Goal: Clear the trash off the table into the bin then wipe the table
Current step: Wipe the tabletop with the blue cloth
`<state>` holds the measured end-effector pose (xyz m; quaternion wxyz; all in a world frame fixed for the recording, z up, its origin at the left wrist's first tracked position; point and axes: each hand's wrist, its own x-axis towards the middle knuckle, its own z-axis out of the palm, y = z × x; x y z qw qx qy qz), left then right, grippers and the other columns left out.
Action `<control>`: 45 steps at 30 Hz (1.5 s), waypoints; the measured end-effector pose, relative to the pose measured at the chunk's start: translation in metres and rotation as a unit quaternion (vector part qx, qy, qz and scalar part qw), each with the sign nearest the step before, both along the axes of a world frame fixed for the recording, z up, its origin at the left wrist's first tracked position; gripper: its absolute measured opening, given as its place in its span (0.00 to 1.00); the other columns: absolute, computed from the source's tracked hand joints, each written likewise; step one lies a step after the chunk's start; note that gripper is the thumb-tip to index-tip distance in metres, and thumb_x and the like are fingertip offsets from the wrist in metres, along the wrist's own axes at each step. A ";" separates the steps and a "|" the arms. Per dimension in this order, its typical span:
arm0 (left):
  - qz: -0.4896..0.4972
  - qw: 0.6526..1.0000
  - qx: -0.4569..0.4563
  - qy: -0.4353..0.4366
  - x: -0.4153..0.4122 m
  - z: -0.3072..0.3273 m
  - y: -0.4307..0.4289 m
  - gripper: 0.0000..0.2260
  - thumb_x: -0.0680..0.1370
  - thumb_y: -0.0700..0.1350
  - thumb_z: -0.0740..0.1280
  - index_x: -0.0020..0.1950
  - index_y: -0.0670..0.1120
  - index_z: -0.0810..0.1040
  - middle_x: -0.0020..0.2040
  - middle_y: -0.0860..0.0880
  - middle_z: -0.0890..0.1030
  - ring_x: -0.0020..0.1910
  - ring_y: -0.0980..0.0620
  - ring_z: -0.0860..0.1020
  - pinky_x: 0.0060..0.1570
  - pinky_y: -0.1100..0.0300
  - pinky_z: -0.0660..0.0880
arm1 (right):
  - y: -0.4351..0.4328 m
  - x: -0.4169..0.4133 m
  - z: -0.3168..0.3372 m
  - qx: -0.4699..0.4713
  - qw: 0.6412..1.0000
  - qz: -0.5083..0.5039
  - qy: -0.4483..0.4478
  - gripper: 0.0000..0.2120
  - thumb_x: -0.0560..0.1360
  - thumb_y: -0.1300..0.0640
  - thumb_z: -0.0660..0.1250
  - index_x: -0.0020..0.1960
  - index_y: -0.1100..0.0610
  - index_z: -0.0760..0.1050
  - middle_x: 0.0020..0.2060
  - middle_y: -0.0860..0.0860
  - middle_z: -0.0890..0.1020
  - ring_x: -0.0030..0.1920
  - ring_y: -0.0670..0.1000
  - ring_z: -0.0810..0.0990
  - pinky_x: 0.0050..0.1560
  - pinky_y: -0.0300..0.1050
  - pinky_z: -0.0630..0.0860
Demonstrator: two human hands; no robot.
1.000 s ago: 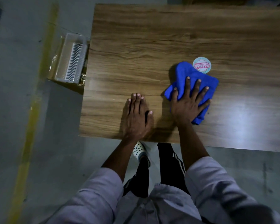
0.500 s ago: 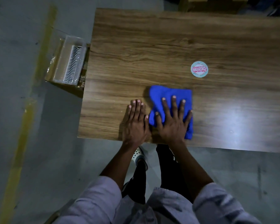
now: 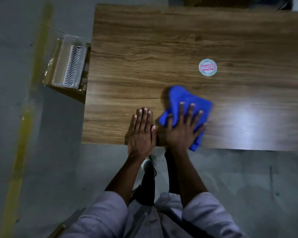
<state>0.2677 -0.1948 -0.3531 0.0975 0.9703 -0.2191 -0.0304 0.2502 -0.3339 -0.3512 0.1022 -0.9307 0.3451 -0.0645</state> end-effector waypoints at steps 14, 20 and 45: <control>-0.028 0.988 -0.147 0.037 0.006 0.012 0.022 0.25 0.85 0.46 0.60 0.81 0.42 0.61 0.82 0.45 0.59 0.82 0.47 0.52 0.80 0.48 0.52 | -0.029 -0.028 0.008 0.027 0.983 -0.182 -0.019 0.30 0.80 0.40 0.60 0.81 0.41 0.58 0.81 0.49 0.59 0.81 0.60 0.55 0.75 0.70 0.52; 0.084 0.961 -0.243 0.105 0.001 0.024 0.058 0.22 0.75 0.42 0.57 0.65 0.37 0.79 0.66 0.38 0.78 0.66 0.41 0.75 0.69 0.48 0.70 | 0.013 -0.023 0.012 -0.001 0.915 0.402 0.039 0.31 0.81 0.39 0.58 0.81 0.41 0.56 0.82 0.47 0.57 0.82 0.57 0.51 0.78 0.67 0.50; 0.034 0.997 -0.047 0.043 0.036 0.022 0.036 0.11 0.81 0.46 0.60 0.59 0.43 0.76 0.58 0.42 0.75 0.55 0.40 0.74 0.55 0.47 0.69 | -0.045 -0.027 0.015 0.033 0.993 0.038 0.105 0.33 0.80 0.38 0.56 0.82 0.41 0.52 0.83 0.48 0.52 0.82 0.58 0.48 0.77 0.69 0.50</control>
